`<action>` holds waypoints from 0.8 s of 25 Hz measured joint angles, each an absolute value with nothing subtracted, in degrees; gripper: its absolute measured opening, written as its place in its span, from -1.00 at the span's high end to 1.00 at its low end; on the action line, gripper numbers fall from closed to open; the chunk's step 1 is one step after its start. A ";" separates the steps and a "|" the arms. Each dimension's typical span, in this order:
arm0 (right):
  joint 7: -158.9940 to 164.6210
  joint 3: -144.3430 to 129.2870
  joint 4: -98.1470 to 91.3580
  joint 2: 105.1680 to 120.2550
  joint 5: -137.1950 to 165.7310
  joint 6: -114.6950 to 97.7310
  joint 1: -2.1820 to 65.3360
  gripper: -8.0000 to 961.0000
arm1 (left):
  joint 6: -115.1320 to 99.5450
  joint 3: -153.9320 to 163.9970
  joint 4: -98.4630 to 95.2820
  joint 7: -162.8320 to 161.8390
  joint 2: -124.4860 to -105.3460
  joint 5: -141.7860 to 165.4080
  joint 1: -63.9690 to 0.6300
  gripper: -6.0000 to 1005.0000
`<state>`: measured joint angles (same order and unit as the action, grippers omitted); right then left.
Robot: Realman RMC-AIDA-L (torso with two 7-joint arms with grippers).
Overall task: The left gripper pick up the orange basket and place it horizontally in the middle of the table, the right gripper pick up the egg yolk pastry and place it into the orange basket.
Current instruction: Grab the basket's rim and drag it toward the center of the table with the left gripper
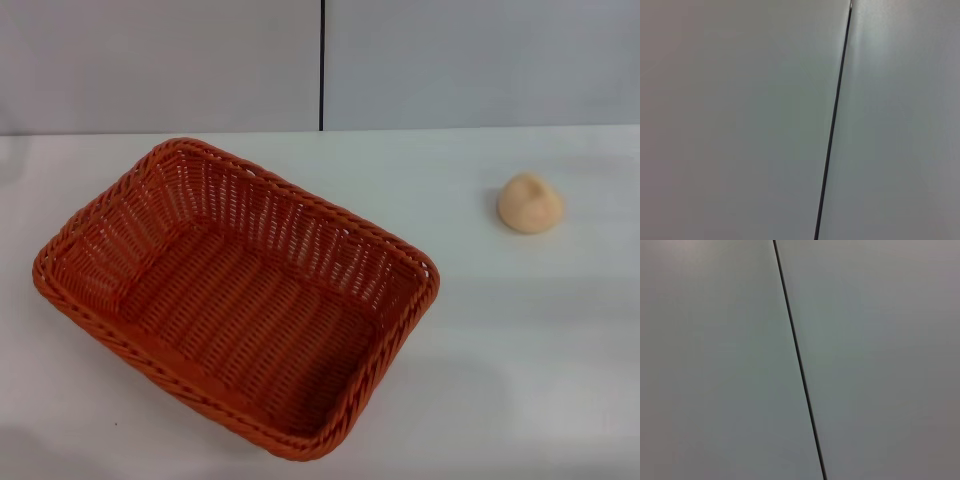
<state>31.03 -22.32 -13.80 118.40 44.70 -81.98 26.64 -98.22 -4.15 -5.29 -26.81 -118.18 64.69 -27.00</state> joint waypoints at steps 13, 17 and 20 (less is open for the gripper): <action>30.97 -21.68 -12.95 118.95 44.10 -90.10 23.50 -0.33 | -99.78 -4.13 -2.94 -27.21 -118.19 64.97 -25.72 -0.63; 30.97 -21.59 -11.51 118.92 42.38 -92.01 22.55 -0.33 | -99.83 -3.56 -2.87 -27.40 -118.19 65.14 -25.64 -0.63; 30.98 -21.38 -10.70 118.93 41.55 -92.63 21.75 -0.33 | -99.80 -2.44 -3.06 -29.71 -118.11 65.20 -25.47 -0.62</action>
